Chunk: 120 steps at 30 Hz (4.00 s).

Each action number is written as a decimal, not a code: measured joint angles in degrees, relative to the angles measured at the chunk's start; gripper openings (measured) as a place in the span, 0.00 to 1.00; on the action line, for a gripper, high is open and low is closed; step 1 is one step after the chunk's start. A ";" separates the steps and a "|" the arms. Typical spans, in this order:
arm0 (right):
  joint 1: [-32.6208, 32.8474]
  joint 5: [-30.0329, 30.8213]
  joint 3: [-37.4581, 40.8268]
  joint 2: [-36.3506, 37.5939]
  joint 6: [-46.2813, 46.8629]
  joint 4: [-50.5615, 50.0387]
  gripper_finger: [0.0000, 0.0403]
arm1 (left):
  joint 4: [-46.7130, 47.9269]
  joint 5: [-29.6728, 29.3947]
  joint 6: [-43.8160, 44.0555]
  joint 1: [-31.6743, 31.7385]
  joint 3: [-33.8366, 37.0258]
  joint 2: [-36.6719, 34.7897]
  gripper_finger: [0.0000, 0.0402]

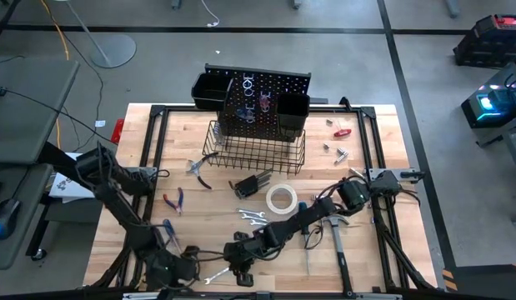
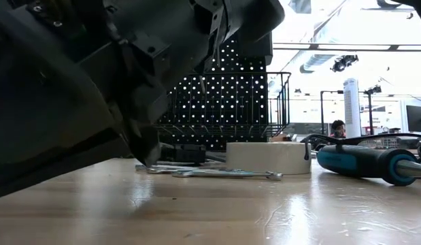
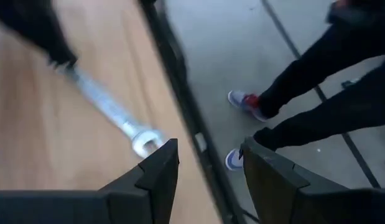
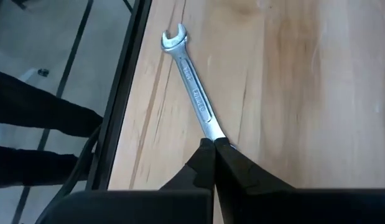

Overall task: Hang tools onto peg board
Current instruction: Hang the wrench on the peg board

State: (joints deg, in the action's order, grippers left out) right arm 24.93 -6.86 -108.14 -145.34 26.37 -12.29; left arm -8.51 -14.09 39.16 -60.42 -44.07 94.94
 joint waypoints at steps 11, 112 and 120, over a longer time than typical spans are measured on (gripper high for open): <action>0.66 1.07 0.17 -0.24 -6.35 4.08 0.00 | -2.01 -0.58 2.20 -0.51 0.00 -0.01 0.41; 5.92 5.15 0.34 -0.80 -3.03 13.56 0.00 | 72.86 -1.34 43.88 0.69 -68.23 43.85 0.01; 7.28 6.56 0.33 -0.39 -0.96 14.03 0.00 | 71.24 -2.14 46.97 -0.43 -68.19 43.54 0.00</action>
State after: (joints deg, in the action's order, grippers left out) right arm 32.21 -0.31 -107.81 -145.73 25.41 1.73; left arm 62.73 -16.23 86.12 -60.84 -112.27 138.47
